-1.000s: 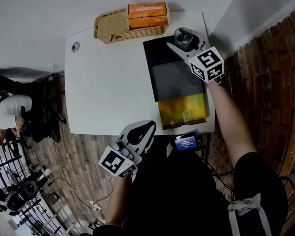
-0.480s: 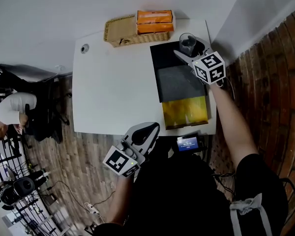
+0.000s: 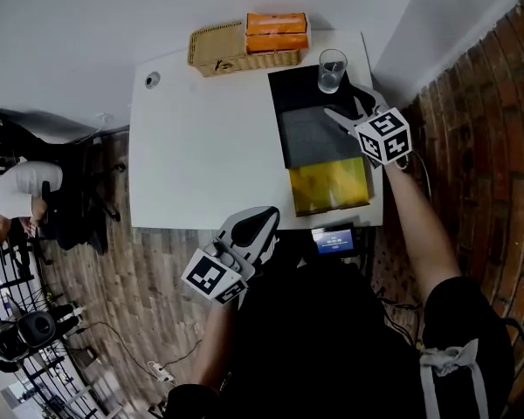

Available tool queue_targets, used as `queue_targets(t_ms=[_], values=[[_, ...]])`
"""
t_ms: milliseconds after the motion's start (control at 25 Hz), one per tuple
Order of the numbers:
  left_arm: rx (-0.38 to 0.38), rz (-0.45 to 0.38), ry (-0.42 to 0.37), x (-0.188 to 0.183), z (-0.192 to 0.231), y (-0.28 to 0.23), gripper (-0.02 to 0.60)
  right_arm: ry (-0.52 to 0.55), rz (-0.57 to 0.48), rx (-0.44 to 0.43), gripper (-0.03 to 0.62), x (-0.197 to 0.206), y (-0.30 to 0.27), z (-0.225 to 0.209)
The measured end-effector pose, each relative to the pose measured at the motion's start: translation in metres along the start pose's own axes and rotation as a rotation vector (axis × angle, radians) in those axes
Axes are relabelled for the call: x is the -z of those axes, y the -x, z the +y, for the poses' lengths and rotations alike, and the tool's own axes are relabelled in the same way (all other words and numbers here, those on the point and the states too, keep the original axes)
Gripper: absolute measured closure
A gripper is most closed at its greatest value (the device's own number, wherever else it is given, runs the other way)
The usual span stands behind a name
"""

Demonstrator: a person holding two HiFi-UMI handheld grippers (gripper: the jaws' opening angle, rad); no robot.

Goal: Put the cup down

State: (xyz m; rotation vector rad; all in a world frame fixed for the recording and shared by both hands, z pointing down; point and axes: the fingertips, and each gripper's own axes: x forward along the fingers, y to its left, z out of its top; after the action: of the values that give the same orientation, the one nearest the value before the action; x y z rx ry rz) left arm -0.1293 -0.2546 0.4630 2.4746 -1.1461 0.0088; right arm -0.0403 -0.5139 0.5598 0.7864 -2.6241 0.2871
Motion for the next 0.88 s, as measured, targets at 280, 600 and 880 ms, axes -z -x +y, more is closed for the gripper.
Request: queue_targets(t_ms=[280,600,880], values=[[0.041,-0.017,-0.02,-0.004,-0.003,0.005,0.573,-0.005,0.072,0.038,0.26,0.048,0.034,0.031],[0.102,-0.021,-0.044,-0.003,-0.009,0.005,0.573,-0.081,0.037,0.091,0.26,0.062,0.086,0.061],[0.177,-0.022,-0.07,-0.005,-0.021,-0.01,0.573,-0.097,-0.04,-0.021,0.266,0.024,0.132,0.115]])
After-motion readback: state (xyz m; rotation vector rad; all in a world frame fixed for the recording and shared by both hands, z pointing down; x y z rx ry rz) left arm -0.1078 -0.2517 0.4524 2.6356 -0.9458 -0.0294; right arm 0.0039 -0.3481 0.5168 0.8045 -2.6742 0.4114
